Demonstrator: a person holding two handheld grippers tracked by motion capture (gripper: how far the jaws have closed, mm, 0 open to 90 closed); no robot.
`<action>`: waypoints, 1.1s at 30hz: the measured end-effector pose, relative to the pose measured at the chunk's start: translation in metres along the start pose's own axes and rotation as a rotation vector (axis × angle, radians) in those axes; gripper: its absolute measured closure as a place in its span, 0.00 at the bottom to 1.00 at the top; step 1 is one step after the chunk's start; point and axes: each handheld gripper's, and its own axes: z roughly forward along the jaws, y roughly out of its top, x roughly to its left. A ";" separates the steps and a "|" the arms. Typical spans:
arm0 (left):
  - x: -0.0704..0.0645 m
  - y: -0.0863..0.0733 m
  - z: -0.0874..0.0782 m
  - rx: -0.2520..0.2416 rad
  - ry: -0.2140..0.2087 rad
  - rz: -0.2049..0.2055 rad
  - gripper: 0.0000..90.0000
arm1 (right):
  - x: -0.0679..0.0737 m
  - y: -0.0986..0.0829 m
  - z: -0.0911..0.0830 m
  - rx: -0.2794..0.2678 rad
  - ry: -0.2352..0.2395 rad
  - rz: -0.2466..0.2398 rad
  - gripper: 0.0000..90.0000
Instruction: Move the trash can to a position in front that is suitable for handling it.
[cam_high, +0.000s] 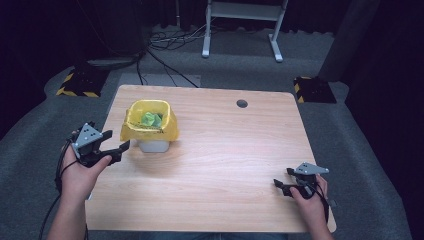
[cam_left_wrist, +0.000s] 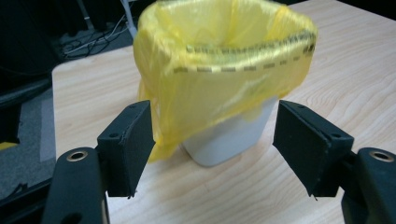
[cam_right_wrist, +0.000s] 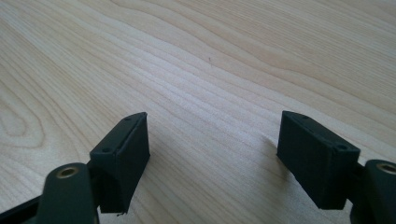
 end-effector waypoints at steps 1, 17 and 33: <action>0.001 0.003 0.000 -0.004 0.002 0.001 0.32 | 0.000 0.000 0.000 0.000 0.000 0.000 0.28; 0.018 0.035 0.030 0.001 0.000 0.013 0.36 | 0.000 0.000 0.000 0.000 0.000 0.000 0.28; 0.019 0.038 0.069 0.029 -0.036 -0.013 0.38 | 0.000 0.000 0.000 0.000 0.000 -0.001 0.28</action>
